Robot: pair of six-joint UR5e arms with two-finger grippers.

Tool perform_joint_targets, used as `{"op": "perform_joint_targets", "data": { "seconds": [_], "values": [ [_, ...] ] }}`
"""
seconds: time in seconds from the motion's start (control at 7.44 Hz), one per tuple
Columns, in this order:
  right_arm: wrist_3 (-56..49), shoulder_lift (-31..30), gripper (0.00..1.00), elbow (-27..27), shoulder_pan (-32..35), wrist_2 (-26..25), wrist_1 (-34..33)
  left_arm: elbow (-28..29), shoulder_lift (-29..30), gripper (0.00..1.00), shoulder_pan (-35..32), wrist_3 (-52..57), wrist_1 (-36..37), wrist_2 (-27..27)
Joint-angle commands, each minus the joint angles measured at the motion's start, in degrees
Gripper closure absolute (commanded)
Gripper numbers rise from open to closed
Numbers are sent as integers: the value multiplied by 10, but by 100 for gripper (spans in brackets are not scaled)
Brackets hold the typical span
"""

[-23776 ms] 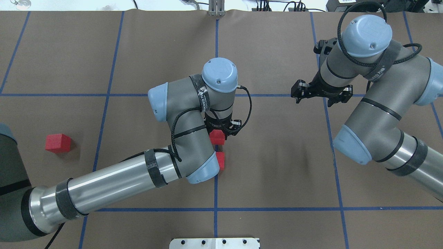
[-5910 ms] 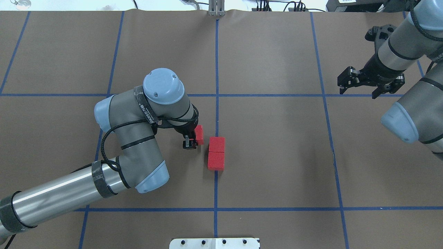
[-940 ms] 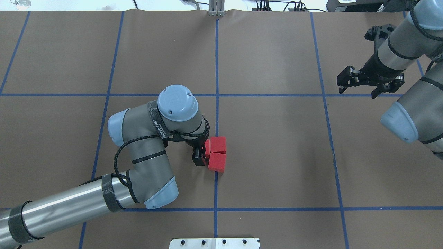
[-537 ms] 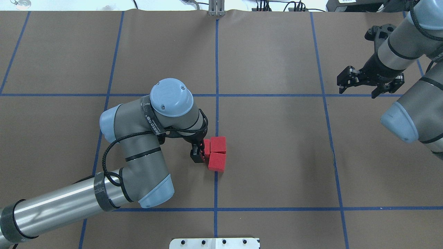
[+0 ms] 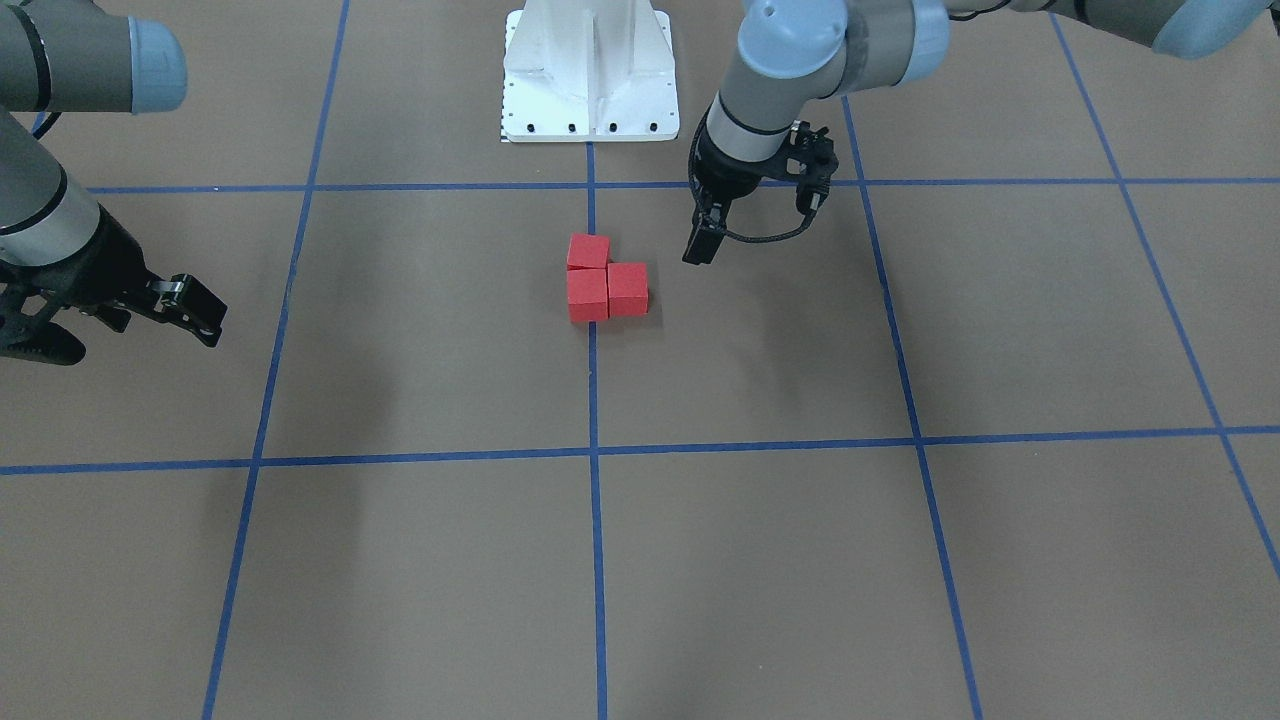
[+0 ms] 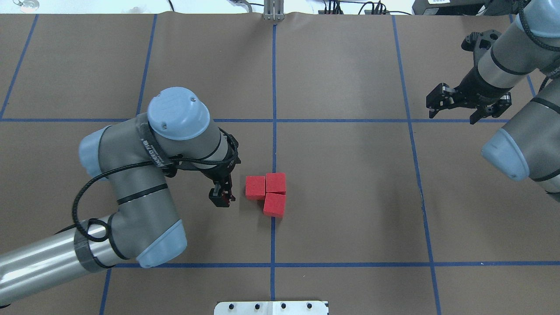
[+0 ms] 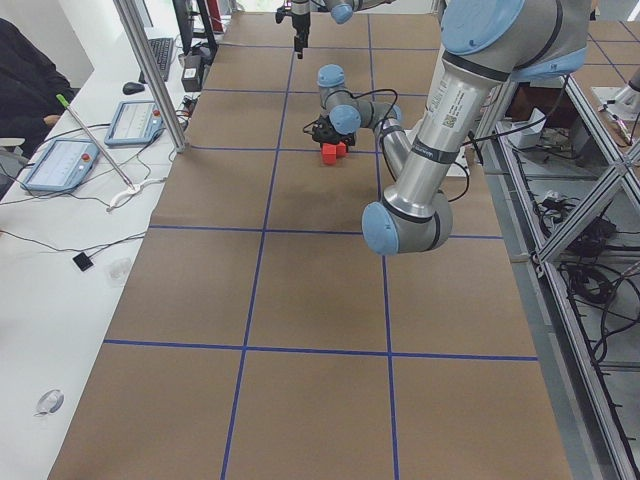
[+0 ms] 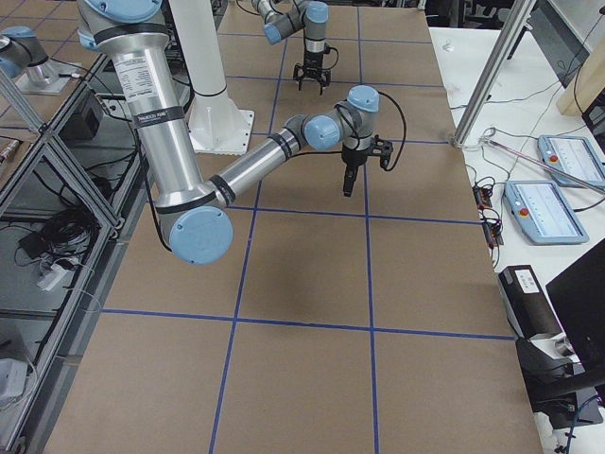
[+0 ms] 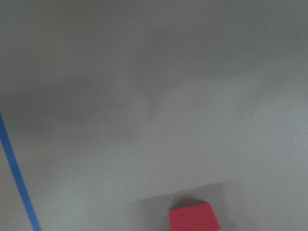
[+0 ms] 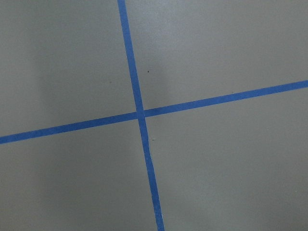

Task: Form red blocks into L shape at center
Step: 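Open the left gripper and lift it off the placed cube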

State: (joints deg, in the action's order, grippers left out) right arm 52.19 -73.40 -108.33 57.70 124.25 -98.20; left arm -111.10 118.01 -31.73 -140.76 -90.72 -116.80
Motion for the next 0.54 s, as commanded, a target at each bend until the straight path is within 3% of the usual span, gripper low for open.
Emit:
{"op": "perform_joint_targets", "data": {
  "seconds": [0.0,0.27,0.4],
  "values": [
    [-40,-7,1,2,30,2,-1,-99,-112,0,-70,237,5,-30],
    [-78,-17,1,6,57,7,-1,-112,-195,0,-150,483,4,-47],
    [-112,-32,1,14,87,39,-1,-106,-228,0,-209,640,3,-49]
  ]
}}
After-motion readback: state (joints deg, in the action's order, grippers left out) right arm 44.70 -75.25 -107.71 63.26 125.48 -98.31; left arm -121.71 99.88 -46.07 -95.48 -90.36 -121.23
